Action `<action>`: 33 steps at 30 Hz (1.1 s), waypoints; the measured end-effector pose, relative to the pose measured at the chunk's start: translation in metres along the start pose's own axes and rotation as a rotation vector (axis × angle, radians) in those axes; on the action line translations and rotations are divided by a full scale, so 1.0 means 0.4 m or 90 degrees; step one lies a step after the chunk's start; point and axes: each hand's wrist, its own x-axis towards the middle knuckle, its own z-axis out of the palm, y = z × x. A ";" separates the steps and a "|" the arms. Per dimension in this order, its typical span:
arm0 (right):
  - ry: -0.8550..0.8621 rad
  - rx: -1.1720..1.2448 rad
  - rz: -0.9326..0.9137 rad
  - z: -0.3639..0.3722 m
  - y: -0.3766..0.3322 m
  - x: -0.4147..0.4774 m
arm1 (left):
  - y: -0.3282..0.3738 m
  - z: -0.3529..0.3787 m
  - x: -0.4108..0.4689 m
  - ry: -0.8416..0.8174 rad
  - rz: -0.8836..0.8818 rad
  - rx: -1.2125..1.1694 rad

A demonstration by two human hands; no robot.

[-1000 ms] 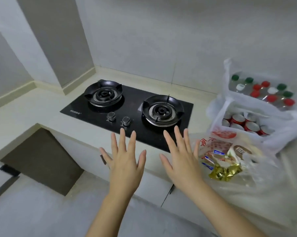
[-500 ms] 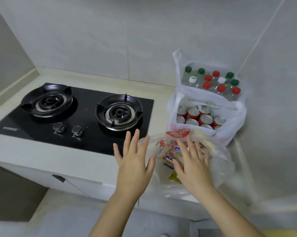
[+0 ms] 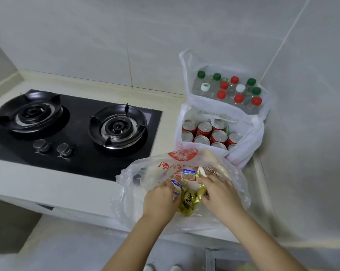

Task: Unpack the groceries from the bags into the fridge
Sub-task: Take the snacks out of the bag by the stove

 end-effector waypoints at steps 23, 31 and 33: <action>0.087 -0.052 0.142 -0.067 0.013 0.030 | 0.028 -0.032 0.033 -0.092 -0.010 -0.034; 0.040 -0.133 0.248 -0.132 0.026 0.059 | 0.039 -0.108 0.006 -0.009 0.039 -0.056; 0.032 -0.142 0.278 -0.131 0.034 0.073 | 0.045 -0.123 0.000 -0.006 0.048 -0.076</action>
